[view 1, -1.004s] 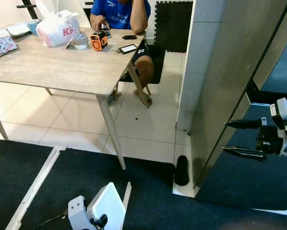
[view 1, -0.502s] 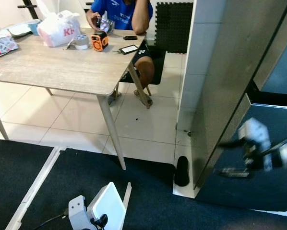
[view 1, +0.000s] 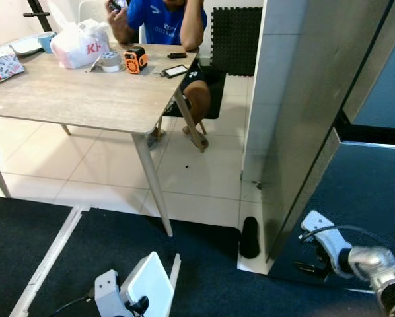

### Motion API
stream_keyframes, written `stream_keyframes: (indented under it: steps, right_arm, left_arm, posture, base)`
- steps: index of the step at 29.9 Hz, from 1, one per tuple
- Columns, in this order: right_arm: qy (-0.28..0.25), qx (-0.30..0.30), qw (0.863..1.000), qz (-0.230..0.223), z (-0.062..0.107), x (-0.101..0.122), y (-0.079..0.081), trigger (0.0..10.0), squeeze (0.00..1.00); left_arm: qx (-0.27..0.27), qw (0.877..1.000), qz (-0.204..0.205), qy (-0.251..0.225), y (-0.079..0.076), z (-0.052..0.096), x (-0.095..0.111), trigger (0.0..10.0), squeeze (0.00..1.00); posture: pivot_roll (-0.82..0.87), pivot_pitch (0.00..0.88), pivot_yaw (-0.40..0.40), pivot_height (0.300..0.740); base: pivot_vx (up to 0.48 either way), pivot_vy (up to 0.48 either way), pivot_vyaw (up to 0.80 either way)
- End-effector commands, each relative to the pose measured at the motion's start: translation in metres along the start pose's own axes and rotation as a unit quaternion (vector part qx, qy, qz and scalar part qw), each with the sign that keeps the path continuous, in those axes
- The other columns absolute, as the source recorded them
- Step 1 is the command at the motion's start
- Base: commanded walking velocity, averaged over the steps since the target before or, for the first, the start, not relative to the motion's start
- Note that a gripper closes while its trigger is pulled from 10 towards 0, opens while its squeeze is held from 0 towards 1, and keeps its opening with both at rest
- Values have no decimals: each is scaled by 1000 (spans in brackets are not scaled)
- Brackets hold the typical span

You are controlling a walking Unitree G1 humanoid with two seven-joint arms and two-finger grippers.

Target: Restocking fridge

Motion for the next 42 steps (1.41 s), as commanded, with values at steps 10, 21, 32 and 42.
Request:
stream_keyframes:
  steps: [10,21,32,42]
  right_arm:
    - [64,-99,991,-63,-19,-66,22,10000,0]
    - [106,-121,984,-71,-20,-100,35,10000,0]
    - [117,-130,982,-66,-18,-109,35,10000,0]
    - [120,-134,982,-62,-18,-112,35,10000,0]
  left_arm:
    - [-14,1000,8,16,-6,1,-10,10000,0]
    - [-12,1000,13,19,-6,2,-14,10000,0]
    - [-11,1000,14,16,-5,2,-13,10000,0]
    - [-13,1000,12,15,-5,2,-12,10000,0]
  posture:
    - [-69,0,32,740]
    - [-60,0,28,740]
    - [-57,0,23,740]
    - [-62,0,24,740]
  base:
    - [0,0,0]
    - [0,0,0]
    - [0,0,0]
    - [0,0,0]
Point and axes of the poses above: a point about 5 cm out from each wrist's last joint towards the gripper, its own z axis pointing back from the gripper into the wrist, its own x axis along the axis of the wrist's last joint, y = z × x, the point moved 1 cm from there along -z, pointing out of the wrist towards the gripper, and after that the axes turned 15 degrees about -z, right-handed, at the moved point
